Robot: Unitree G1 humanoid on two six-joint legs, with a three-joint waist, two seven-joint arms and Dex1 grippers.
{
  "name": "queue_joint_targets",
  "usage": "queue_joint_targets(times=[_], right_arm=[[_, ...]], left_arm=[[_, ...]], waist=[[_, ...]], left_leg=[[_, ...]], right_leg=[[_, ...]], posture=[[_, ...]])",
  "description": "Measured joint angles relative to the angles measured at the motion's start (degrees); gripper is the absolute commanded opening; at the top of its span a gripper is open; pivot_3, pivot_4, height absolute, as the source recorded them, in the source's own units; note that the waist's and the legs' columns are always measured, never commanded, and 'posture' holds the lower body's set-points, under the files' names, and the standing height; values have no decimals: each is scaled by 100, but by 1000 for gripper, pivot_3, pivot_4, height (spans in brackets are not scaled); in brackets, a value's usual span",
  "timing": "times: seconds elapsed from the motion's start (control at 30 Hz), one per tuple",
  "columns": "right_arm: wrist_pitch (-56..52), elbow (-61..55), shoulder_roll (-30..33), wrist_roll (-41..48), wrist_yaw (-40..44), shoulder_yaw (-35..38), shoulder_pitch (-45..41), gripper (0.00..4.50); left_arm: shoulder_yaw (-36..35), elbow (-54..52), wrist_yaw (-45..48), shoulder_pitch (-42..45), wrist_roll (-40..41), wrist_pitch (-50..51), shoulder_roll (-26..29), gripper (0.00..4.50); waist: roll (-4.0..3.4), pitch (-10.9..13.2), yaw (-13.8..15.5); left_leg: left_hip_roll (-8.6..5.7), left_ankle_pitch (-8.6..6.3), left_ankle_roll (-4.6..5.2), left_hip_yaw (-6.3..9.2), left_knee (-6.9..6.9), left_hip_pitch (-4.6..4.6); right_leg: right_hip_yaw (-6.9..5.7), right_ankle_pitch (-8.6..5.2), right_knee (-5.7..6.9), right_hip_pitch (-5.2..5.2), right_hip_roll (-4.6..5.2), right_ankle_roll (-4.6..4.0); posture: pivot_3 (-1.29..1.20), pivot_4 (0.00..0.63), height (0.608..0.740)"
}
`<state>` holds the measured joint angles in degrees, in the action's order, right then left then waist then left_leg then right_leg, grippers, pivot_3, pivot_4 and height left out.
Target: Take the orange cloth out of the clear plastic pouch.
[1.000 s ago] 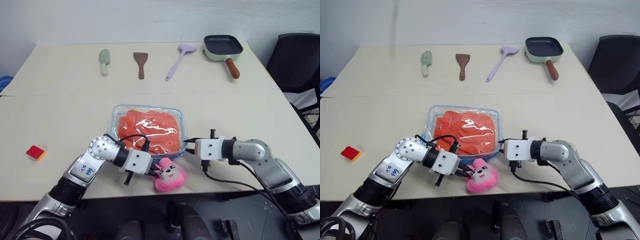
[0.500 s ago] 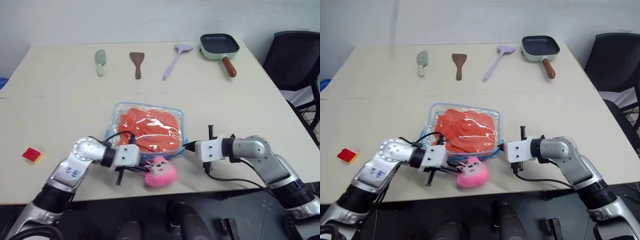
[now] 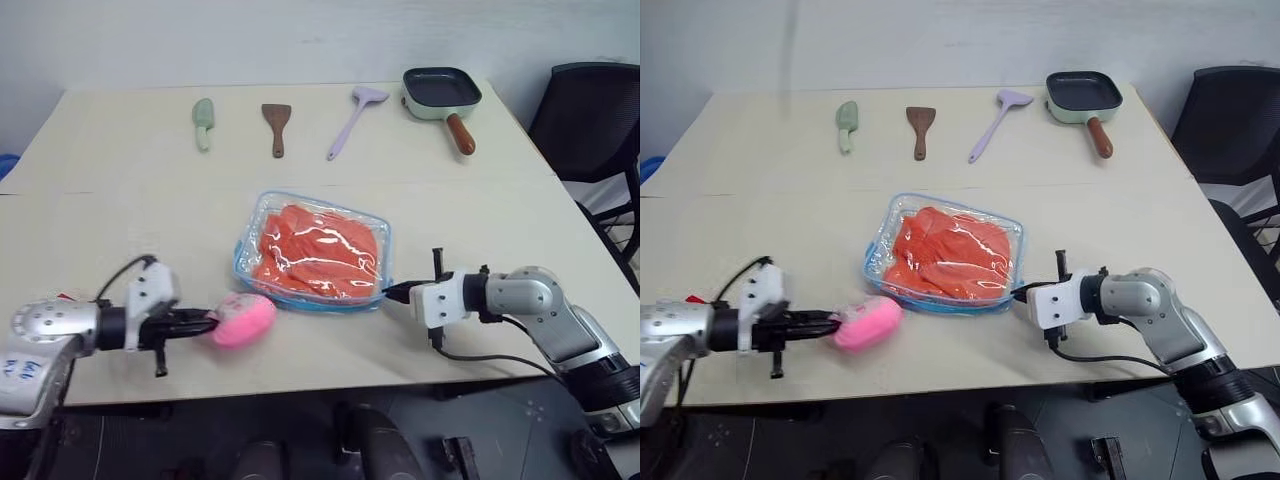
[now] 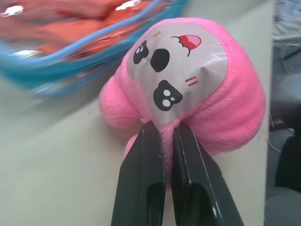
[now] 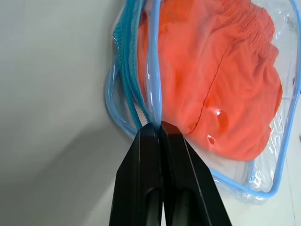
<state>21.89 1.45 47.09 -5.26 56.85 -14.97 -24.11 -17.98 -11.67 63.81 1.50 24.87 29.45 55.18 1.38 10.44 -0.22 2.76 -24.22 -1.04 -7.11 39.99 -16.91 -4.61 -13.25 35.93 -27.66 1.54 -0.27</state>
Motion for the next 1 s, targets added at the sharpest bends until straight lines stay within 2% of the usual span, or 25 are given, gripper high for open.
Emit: queue_joint_targets(times=[0.23,0.4,0.43,0.53,0.73,0.83,0.87,1.0], right_arm=[[399,313,26,52,6,107,-6,27],[398,338,28,74,12,143,-9,27],[348,337,26,100,13,143,-9,223],[104,312,25,216,58,158,18,983],[-452,-78,43,586,225,316,313,3035],[-1341,-714,170,1283,298,749,660,4101],[-1757,-985,233,1599,318,955,766,4404],[-3099,-1920,400,2630,317,1500,1047,4460]], left_arm=[[-291,959,30,223,-29,-84,344,0],[-207,851,-34,267,14,-17,228,0],[-173,786,-75,274,75,80,147,0],[-81,771,-202,277,186,329,-46,824],[-171,617,-274,152,416,679,-103,2751],[-415,743,-321,198,502,856,-75,3732],[-521,976,-361,359,543,972,-3,3739],[-808,1659,-265,1489,1058,1704,485,3739]], waist=[[-2,1,-2],[-2,1,-2],[-2,1,-1],[-2,1,-1],[-2,1,-2],[-3,2,6],[-2,1,9],[9,1,43]], left_leg=[[1,-1,-2,-7,-1,2],[2,-2,-4,-11,-2,2],[3,-3,-4,-11,-1,1],[2,-3,-5,-12,-1,1],[6,-4,-7,-11,-1,1],[5,-4,-7,-8,-1,2],[5,-4,-7,-7,1,1],[-3,-4,-7,3,8,7]], right_leg=[[-1,0,-1,-6,2,0],[0,0,2,-6,3,0],[1,0,3,-6,3,0],[3,0,4,-6,2,0],[3,0,4,-6,2,0],[2,0,6,-7,2,0],[2,0,6,-6,1,0],[-14,0,3,-5,2,0]], posture=[[0,150,740],[0,150,740],[0,150,740],[0,150,740],[0,150,740],[0,150,740],[0,150,740],[0,150,740]])
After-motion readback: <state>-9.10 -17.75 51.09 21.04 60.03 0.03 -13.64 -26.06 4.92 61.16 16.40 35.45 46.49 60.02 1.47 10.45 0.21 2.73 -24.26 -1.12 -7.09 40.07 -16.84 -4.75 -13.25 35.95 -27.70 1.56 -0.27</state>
